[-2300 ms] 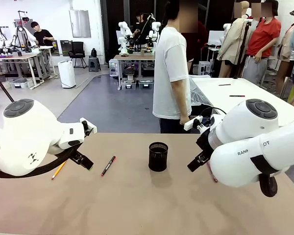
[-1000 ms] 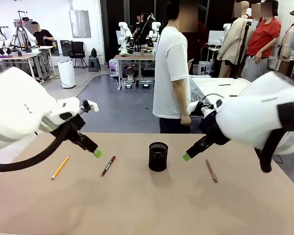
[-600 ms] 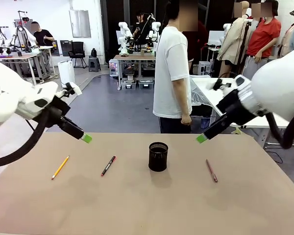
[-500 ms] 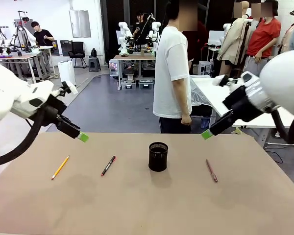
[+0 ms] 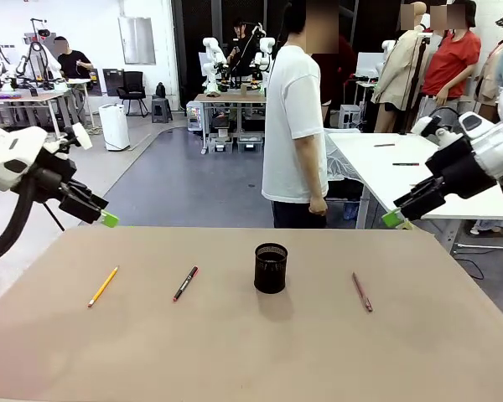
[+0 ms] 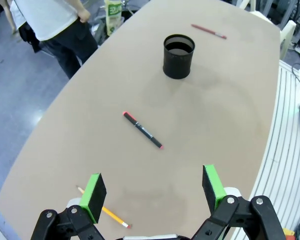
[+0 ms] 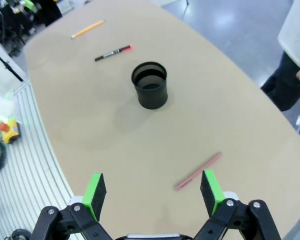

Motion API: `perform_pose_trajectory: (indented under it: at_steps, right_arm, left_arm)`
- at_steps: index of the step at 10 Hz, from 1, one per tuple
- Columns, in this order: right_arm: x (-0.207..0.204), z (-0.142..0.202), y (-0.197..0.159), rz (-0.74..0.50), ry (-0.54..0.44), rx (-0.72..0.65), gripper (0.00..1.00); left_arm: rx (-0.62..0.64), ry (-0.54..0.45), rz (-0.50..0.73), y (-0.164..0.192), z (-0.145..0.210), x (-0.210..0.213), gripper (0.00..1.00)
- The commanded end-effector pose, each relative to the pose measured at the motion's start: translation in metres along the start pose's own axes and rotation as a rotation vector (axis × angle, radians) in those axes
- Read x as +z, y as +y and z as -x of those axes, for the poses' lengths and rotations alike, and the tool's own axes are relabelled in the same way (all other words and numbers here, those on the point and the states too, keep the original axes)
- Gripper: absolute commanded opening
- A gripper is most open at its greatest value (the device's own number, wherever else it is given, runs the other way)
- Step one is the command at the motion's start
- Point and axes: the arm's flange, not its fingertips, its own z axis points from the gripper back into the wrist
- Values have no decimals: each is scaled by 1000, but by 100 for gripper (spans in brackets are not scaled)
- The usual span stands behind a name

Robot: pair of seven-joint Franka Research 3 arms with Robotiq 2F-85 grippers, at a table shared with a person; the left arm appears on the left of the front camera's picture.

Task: Place the pens into the pen holder.
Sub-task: Pick up a writing instrument from the table and place it into the Pen holder.

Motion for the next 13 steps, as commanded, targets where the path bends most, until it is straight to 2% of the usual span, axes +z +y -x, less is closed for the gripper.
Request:
perform_pose_trajectory:
  at_steps: [1,2,3,7,10,13]
  right_arm:
    - [2,-1,-19,-16,-37,14,100]
    - [-5,-2,-13,43,-73,-12,100]
    - [4,3,-7,4,-10,-1,100]
    - [3,3,-7,16,-1,-13,100]
    - [10,-12,-28,-58,-8,10,100]
    - [23,-19,-40,-87,-53,12,100]
  left_arm:
    - [-15,52,23,9,-4,-1,100]
    - [34,69,56,-2,-10,-7,100]
    - [0,16,4,5,2,1,100]
    - [11,40,10,4,1,-1,100]
    - [-19,118,42,40,-6,11,100]
    - [-60,78,65,56,-12,20,100]
